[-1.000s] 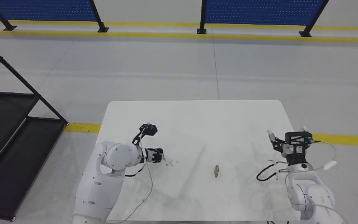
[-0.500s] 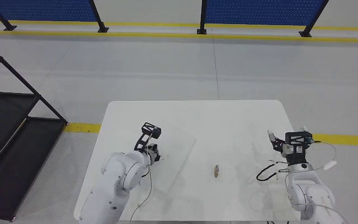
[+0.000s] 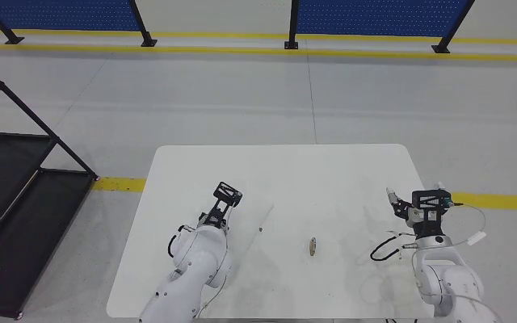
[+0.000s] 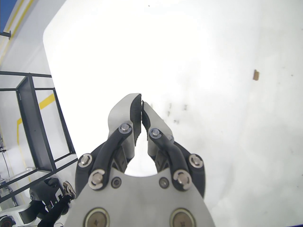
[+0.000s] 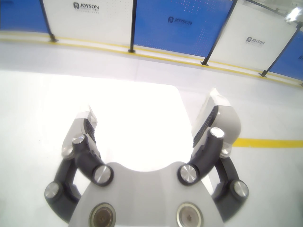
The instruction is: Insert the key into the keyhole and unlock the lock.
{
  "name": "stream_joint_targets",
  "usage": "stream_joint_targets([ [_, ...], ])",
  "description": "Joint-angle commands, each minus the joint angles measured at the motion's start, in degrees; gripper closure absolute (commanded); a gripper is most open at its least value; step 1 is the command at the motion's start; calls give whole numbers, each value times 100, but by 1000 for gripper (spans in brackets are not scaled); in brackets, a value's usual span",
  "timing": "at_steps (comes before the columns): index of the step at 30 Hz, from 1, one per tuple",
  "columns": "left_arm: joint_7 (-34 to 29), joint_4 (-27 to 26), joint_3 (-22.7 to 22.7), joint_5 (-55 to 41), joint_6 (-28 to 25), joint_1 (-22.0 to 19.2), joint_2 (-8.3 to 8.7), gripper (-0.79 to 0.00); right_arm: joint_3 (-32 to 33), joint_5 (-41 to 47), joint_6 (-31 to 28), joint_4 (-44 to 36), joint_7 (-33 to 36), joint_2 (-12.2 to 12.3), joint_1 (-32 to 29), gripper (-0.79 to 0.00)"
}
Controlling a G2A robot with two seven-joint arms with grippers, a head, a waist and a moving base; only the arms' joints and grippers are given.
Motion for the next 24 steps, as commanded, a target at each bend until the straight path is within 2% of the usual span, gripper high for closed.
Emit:
stream_joint_targets([
  [1, 109, -112, -45, -213, 65, 83, -9, 0, 0, 0, 0, 0, 0, 0, 0, -785],
  [3, 279, -263, -178, -634, 103, 123, -18, 0, 0, 0, 0, 0, 0, 0, 0, -785],
  [8, 542, -412, -817, -2611, -13, 210, -36, 0, 0, 0, 0, 0, 0, 0, 0, -785],
  [13, 29, -162, -1649, -4869, -660, 99, 6, 0, 0, 0, 0, 0, 0, 0, 0, -785],
  [19, -500, 804, -2665, -8022, -1580, -175, 95, 0, 0, 0, 0, 0, 0, 0, 0, -785],
  [24, -1046, 1672, -3059, -9920, -2058, -432, 184, 0, 0, 0, 0, 0, 0, 0, 0, -785],
])
